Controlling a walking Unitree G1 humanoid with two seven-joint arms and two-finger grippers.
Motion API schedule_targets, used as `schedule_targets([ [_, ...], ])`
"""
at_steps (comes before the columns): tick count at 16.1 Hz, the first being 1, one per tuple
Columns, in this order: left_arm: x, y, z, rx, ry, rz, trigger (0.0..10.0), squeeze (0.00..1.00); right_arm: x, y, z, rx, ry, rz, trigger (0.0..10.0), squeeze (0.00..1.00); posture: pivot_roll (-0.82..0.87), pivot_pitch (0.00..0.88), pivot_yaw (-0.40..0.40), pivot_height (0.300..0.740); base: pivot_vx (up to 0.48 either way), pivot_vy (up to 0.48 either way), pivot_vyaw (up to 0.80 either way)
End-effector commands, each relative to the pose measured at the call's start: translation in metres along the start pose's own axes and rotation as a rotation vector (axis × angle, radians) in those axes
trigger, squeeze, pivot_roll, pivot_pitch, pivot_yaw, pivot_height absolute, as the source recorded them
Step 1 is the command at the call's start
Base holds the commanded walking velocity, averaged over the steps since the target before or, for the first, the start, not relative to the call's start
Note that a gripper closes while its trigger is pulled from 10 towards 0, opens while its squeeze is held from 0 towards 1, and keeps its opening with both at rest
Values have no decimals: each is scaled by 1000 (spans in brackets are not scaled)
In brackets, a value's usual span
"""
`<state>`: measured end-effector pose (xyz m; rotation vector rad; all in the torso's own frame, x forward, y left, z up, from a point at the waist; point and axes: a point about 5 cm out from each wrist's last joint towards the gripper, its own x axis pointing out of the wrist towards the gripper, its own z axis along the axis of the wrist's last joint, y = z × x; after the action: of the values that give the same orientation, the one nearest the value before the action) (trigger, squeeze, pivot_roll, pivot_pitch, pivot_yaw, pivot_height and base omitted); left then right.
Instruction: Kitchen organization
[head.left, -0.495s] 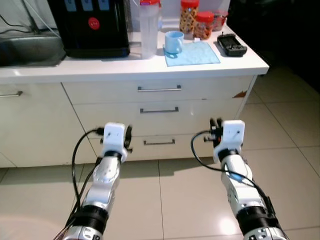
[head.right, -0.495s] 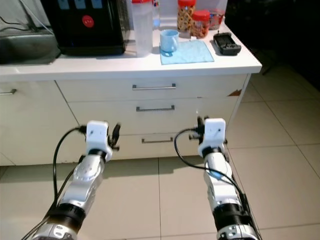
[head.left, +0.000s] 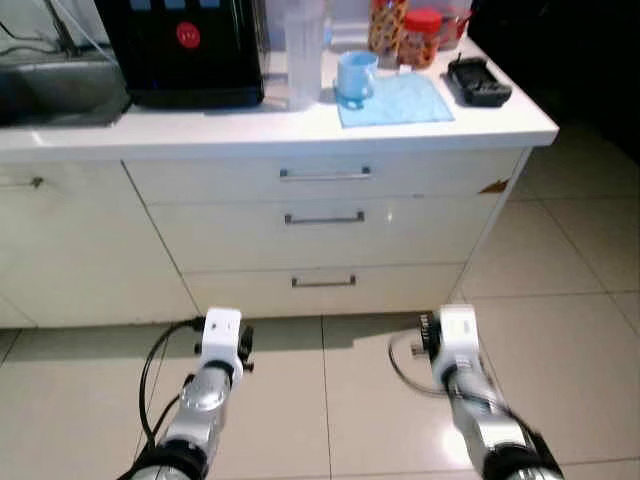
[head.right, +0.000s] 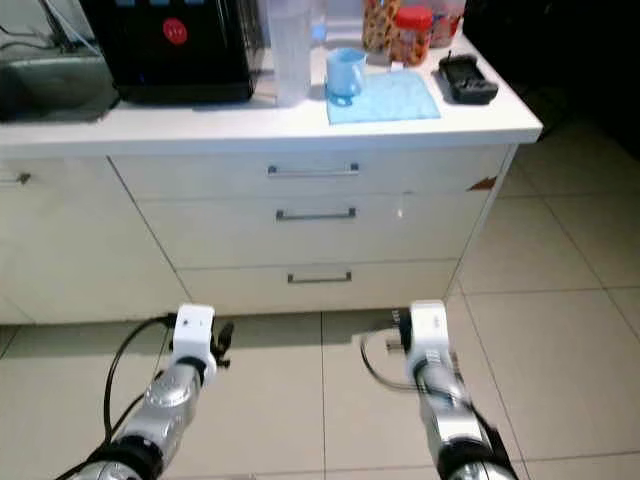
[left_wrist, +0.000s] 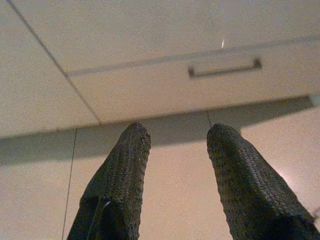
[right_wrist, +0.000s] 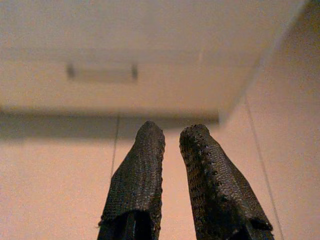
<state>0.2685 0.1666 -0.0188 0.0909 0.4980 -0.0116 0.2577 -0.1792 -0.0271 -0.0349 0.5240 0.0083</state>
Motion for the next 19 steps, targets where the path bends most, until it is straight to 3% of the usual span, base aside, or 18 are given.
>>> schedule_targets([
  [1, -4, 7, -14, 22, 56, 18, 10000, 0, -5, -5, -18, 30, 84, -15, 10000, 0, 44, 0, 36, 740, 0, 0, 0],
  [2, -8, 9, -25, 23, 96, 21, 10000, 0, -9, -6, -28, 41, 133, -13, 10000, 0, 43, 0, 38, 740, 0, 0, 0],
  [4, -21, 9, -56, 23, 201, 23, 10000, 0, -28, -9, -70, 49, 316, -4, 10000, 0, 49, 0, 37, 740, 0, 0, 0],
  [7, -35, 8, -81, 25, 297, 18, 10000, 0, -43, -14, -92, 78, 393, -30, 10000, 0, 41, 0, 40, 740, 0, 0, 0],
  [11, -50, 8, -103, 18, 381, 20, 10000, 0, -52, -14, -104, 96, 435, -34, 10000, 0, 33, 0, 46, 740, 0, 0, 0],
  [19, -53, 7, -109, 25, 405, 11, 10000, 0, -55, -14, -108, 117, 447, -44, 10000, 0, 32, 0, 51, 740, 0, 0, 0],
])
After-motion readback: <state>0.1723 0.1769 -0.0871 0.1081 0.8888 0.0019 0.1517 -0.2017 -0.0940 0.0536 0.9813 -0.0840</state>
